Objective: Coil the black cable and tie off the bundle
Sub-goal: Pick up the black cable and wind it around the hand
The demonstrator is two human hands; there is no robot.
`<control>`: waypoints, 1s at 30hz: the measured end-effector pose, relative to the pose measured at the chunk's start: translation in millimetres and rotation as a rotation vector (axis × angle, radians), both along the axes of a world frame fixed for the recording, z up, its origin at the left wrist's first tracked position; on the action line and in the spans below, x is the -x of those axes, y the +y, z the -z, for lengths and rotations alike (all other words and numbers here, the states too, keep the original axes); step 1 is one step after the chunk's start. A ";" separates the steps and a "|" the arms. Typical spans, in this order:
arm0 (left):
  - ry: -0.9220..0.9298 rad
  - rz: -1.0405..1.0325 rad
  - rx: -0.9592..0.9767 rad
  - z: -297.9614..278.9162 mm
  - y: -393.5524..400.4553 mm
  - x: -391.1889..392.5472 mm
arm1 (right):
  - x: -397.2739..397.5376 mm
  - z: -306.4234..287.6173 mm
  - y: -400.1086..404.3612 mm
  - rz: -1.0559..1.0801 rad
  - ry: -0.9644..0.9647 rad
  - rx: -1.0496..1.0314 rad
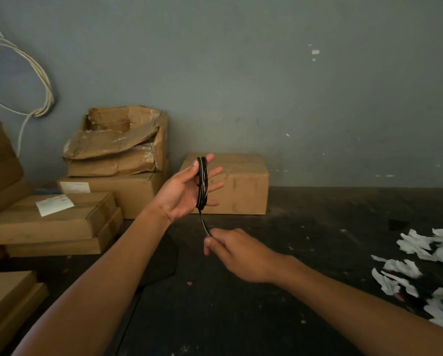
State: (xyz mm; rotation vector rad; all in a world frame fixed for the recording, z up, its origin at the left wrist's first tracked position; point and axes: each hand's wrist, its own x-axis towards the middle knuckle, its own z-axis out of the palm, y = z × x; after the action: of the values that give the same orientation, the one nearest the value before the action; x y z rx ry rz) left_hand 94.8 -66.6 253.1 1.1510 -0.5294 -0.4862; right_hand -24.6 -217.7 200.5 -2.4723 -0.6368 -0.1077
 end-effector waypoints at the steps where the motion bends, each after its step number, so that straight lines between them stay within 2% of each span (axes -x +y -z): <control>1: 0.006 -0.009 -0.015 3.4 1.1 -0.3 | -0.3 -5.6 -2.9 0.024 -0.030 0.001; 6: 0.038 0.006 -0.070 17.3 7.1 0.6 | -3.9 -44.9 -21.9 0.114 -0.152 0.049; 13: 0.020 0.151 -0.222 37.4 8.1 10.8 | -23.4 -93.9 -51.5 0.234 -0.340 0.111; 21: 0.042 0.356 -0.244 38.2 1.2 33.1 | -38.9 -106.6 -70.8 0.227 -0.409 0.140; 24: 0.037 0.467 -0.206 30.3 0.7 40.5 | -41.8 -102.2 -75.0 0.207 -0.392 0.101; 30: 0.014 0.714 -0.011 13.2 2.5 53.5 | -48.1 -85.2 -88.1 0.140 -0.399 -0.097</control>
State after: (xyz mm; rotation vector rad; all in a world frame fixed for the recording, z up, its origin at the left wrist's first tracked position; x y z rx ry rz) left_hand 41.3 -64.1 239.9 0.9452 -0.9293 -1.1081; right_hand 23.5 -305.7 285.7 -2.4148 -0.6014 -0.6835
